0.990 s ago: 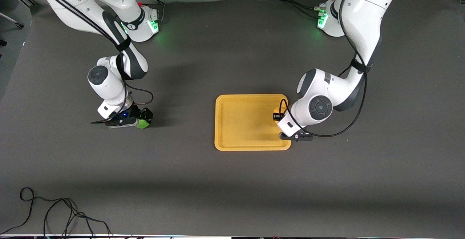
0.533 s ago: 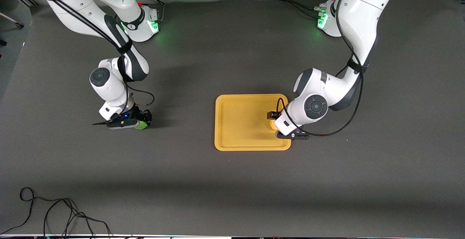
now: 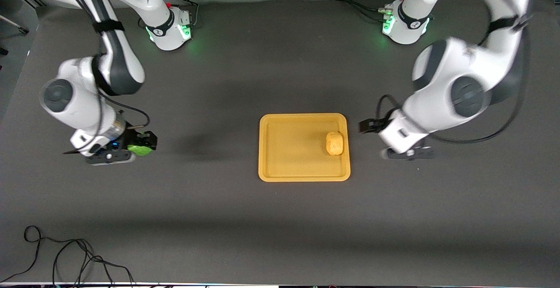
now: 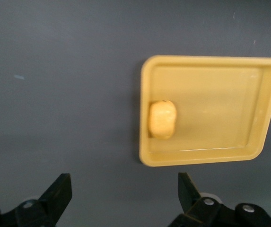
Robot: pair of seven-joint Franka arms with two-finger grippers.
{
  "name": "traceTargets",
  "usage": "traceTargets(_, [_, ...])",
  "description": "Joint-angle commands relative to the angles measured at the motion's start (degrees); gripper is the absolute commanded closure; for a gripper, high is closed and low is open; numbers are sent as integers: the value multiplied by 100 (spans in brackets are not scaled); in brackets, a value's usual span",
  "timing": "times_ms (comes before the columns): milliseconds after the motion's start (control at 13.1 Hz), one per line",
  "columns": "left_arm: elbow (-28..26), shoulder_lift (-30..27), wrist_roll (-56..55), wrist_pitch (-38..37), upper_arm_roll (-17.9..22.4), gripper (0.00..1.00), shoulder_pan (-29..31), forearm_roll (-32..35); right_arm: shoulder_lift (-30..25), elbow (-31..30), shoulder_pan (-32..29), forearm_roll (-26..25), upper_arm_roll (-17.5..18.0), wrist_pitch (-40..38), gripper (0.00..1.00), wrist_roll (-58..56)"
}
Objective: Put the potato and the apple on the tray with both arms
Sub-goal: 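Lift the green apple with the right gripper while the left gripper withdraws, then carry the apple onto the tray beside the potato and open the right gripper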
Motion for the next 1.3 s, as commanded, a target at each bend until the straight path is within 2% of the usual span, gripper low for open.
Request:
traceTargets(0, [-128,-603,714,-352,22,0,481,223,237,1318,48,82,-8,-1263,46,-84])
traceTargets(152, [-128,-893,1136,-503,31,0,894,810,272,1671,197,91,62,-1345,46,39])
traceTargets(229, [-137,-1060,1390,-538,32,0,1140,874,429,1882,424,99,62,-1345,46,275])
traceTargets(381, [-172,-1359,1786,-600,32,0,1335,996,745,2426,994,222,62,-1354,46,1107])
traceTargets(533, [-408,-1536,2401,-338,32,0,1371,1313,1246,3015,1680,222,62,-1363,46,2031])
traceTargets(686, [-453,-1458,2543,57,32,0,1388,1288,1851,3743,2295,214,62,-1380,46,3023])
traceTargets(838, [-428,-1344,2981,85,49,0,1502,1165,2563,4525,2955,170,53,-1582,46,3981])
traceTargets(990, [483,-757,3037,-342,49,0,1529,990,3397,5387,3439,152,45,-1556,46,4861])
traceTargets(1067, [487,-746,3045,-633,49,0,1529,971,3776,5678,3537,152,53,-1478,46,5056])
traceTargets(1219, [452,-754,3063,-697,49,0,1573,962,4199,5672,3704,126,45,-908,46,5129])
